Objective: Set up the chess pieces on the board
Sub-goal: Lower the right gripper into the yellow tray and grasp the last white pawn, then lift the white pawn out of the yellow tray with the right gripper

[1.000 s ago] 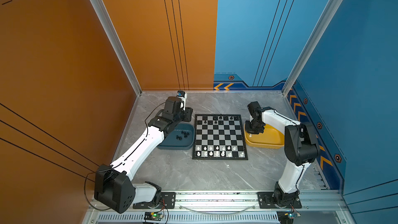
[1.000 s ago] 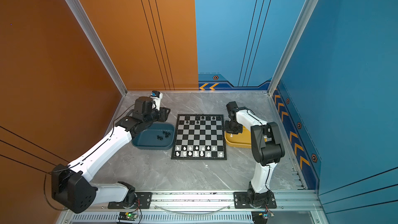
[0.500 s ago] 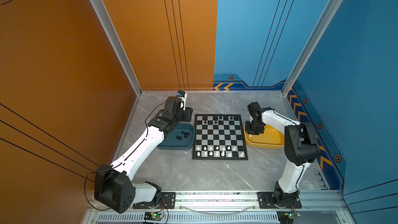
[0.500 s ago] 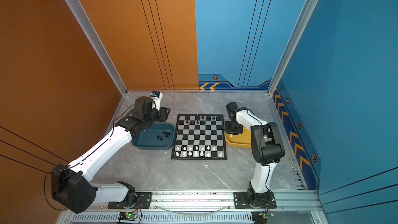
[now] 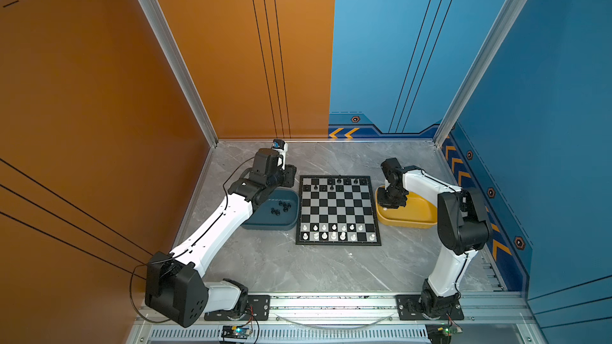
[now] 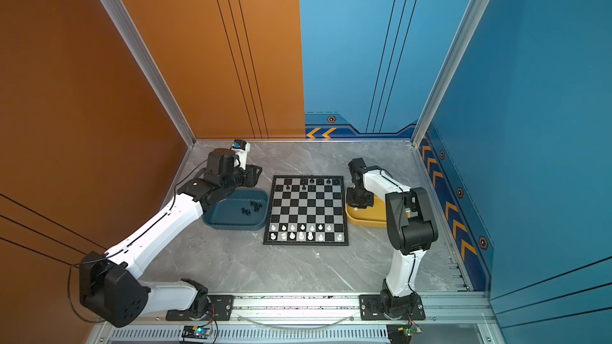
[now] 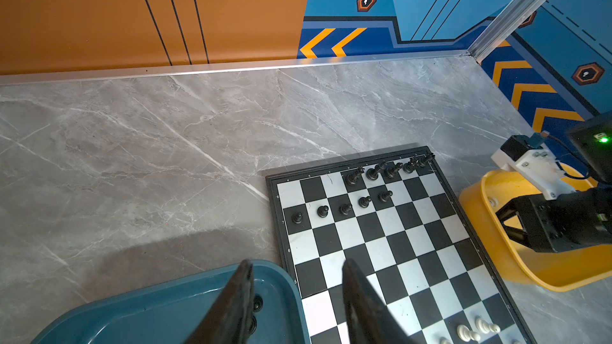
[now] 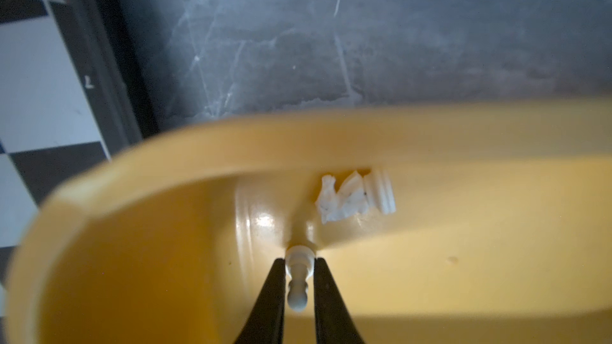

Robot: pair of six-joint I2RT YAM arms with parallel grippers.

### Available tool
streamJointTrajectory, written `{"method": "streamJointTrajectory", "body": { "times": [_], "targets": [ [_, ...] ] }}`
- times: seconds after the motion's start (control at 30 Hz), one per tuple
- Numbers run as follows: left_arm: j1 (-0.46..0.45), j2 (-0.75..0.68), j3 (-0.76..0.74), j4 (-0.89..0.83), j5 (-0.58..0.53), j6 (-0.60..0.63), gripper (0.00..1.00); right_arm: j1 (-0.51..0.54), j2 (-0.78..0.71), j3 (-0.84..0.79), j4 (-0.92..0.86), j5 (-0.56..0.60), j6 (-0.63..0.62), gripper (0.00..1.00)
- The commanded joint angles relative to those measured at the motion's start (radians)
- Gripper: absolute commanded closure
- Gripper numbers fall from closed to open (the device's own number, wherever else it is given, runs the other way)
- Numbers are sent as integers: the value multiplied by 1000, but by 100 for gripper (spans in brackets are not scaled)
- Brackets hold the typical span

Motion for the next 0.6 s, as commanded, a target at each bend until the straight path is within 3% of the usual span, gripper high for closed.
{"method": "streamJointTrajectory", "body": {
  "times": [0.0,0.57],
  "targets": [
    [-2,9,33,-20,-1,7,54,-6,-29,-15,-5,-10,3,84],
    [-3,5,32,-20,-1,7,54,-10,-84,36,-64,12,-14,98]
  ]
}}
